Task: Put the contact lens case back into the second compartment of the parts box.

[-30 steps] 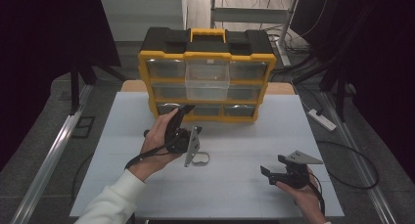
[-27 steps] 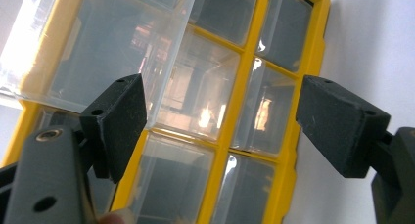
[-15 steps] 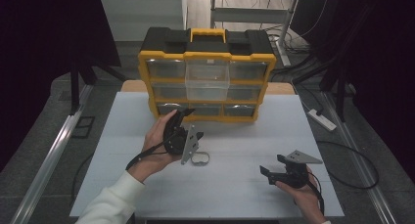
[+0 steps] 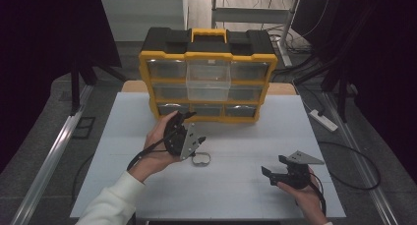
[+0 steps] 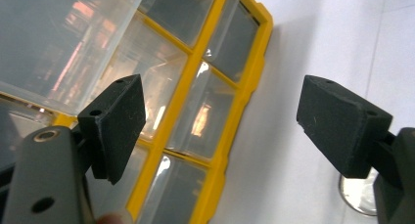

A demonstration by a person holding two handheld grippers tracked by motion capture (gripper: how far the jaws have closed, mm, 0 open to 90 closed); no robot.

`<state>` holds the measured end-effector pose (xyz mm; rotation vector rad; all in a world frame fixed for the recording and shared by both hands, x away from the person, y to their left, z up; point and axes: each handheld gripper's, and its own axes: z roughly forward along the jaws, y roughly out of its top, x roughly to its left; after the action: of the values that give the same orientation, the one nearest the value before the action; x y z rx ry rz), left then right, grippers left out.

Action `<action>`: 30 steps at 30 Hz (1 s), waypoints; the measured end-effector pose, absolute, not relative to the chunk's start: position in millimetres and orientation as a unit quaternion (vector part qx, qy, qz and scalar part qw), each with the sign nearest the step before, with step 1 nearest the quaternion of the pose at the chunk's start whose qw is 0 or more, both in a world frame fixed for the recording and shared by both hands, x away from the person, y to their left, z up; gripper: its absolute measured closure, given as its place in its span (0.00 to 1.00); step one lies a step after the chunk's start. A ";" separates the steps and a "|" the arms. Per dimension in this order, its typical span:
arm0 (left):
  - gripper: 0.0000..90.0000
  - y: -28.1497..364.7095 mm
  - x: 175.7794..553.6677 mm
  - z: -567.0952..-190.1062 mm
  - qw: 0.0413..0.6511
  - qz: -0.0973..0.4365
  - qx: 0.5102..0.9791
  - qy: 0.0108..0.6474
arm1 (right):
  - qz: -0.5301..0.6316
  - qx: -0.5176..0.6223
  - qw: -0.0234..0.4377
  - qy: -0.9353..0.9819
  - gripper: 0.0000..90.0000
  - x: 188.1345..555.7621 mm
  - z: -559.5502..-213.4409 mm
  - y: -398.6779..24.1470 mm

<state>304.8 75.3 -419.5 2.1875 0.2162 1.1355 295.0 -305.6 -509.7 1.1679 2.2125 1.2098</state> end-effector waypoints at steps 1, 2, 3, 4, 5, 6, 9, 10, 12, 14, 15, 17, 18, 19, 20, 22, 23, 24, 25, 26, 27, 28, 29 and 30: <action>0.21 75.5 305.5 -419.5 0.330 0.428 0.837 0.085 | 0.428 0.413 0.180 0.783 0.15 294.9 -509.6 -305.6; 0.21 75.6 306.5 -419.7 0.333 0.421 0.839 0.086 | 0.428 0.413 0.180 0.783 0.15 294.8 -509.6 -305.6; 0.21 75.5 307.8 -420.3 0.337 0.412 0.842 0.088 | 0.429 0.413 0.180 0.783 0.15 294.7 -509.6 -305.7; 0.21 75.5 308.7 -420.7 0.339 0.407 0.844 0.089 | 0.429 0.413 0.181 0.783 0.15 294.6 -509.4 -306.0; 0.21 75.4 309.9 -421.2 0.339 0.400 0.847 0.091 | 0.429 0.413 0.181 0.783 0.15 294.4 -509.3 -306.0; 0.21 75.5 310.9 -421.6 0.340 0.395 0.848 0.091 | 0.429 0.413 0.181 0.783 0.15 294.4 -509.1 -306.2; 0.21 75.7 314.4 -423.7 0.341 0.378 0.856 0.093 | 0.429 0.413 0.180 0.783 0.15 294.7 -509.2 -306.2; 0.21 75.4 316.3 -425.4 0.342 0.370 0.858 0.094 | 0.429 0.412 0.180 0.783 0.15 294.8 -509.2 -306.0; 0.21 74.9 318.8 -427.8 0.339 0.357 0.865 0.096 | 0.428 0.413 0.179 0.784 0.15 294.5 -509.3 -305.3; 0.21 74.1 322.1 -431.6 0.341 0.343 0.870 0.100 | 0.428 0.412 0.179 0.784 0.15 294.4 -509.5 -305.1; 0.21 73.9 323.2 -432.6 0.341 0.339 0.871 0.101 | 0.428 0.412 0.179 0.784 0.15 294.3 -509.4 -305.2; 0.21 73.2 325.9 -435.7 0.343 0.329 0.874 0.104 | 0.429 0.412 0.180 0.784 0.15 294.4 -509.4 -305.8; 0.21 73.1 326.6 -436.3 0.341 0.328 0.875 0.105 | 0.428 0.412 0.181 0.784 0.15 294.6 -509.4 -306.1; 0.21 72.7 327.9 -437.6 0.341 0.327 0.875 0.106 | 0.428 0.412 0.181 0.784 0.15 294.7 -509.4 -306.2; 0.21 72.7 328.6 -437.9 0.341 0.325 0.876 0.107 | 0.428 0.412 0.181 0.783 0.15 294.8 -509.3 -306.2; 0.21 72.7 329.6 -438.4 0.344 0.319 0.876 0.109 | 0.429 0.412 0.181 0.783 0.15 295.3 -509.1 -305.9; 0.21 72.6 330.0 -438.7 0.346 0.317 0.876 0.109 | 0.429 0.413 0.179 0.783 0.15 295.6 -509.1 -305.4; 0.21 72.7 330.1 -438.5 0.346 0.315 0.877 0.109 | 0.430 0.412 0.178 0.783 0.15 295.7 -509.1 -305.0; 0.21 72.7 330.1 -438.5 0.346 0.315 0.877 0.109 | 0.430 0.411 0.178 0.784 0.15 295.8 -509.4 -304.8; 0.21 73.0 330.6 -438.9 0.345 0.310 0.879 0.109 | 0.429 0.411 0.177 0.785 0.15 295.8 -509.8 -305.0; 0.21 73.3 331.0 -439.4 0.345 0.306 0.881 0.109 | 0.428 0.410 0.177 0.785 0.15 296.0 -510.0 -305.3; 0.21 73.3 331.0 -439.4 0.345 0.306 0.881 0.109 | 0.427 0.411 0.179 0.785 0.15 296.1 -509.9 -305.7; 0.21 74.0 331.8 -440.8 0.346 0.299 0.883 0.109 | 0.427 0.411 0.179 0.785 0.15 296.2 -509.8 -305.7; 0.21 74.0 331.8 -440.8 0.346 0.299 0.883 0.109 | 0.425 0.411 0.181 0.786 0.15 296.2 -509.8 -305.6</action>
<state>331.8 74.0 -440.8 2.2909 0.2829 0.7758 296.2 -305.6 -509.8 1.1618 2.2184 1.2012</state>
